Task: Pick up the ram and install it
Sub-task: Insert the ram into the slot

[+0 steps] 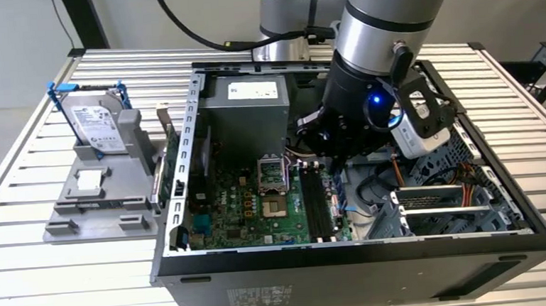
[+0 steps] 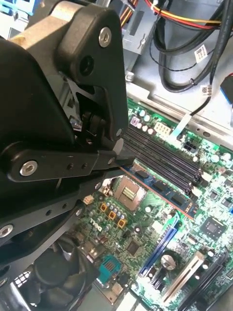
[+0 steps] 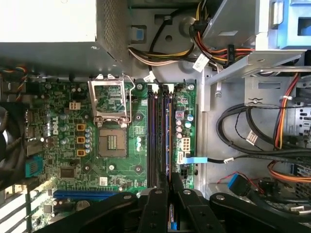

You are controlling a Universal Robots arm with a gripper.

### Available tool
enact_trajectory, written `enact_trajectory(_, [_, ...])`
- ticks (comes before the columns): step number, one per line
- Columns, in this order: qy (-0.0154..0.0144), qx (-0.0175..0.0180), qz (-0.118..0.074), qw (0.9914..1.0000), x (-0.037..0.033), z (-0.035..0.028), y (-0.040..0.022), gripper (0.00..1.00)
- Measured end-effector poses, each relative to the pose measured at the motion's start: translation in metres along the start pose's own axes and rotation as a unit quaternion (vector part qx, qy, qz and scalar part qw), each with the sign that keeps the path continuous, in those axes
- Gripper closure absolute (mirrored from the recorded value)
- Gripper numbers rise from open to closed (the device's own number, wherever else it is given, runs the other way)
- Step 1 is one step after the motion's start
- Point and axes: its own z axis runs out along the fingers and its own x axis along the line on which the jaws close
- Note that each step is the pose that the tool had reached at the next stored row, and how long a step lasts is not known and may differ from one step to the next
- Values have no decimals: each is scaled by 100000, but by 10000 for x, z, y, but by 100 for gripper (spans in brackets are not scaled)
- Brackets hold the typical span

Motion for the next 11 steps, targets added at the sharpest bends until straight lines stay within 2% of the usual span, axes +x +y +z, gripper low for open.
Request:
enact_trajectory(4, [-3, -23, -51, 100000, -5, 9, 3, 100])
enact_trajectory(5, [2, -122, -102, 100000, -5, 17, 3, 100])
enact_trajectory(7, [9, -563, -259, 99998, -7, 29, 6, 100])
enact_trajectory(9, [16, -1200, -424, 99992, -10, 41, 11, 100])
enact_trajectory(11, [10, -1304, -476, 99990, -29, 73, 21, 100])
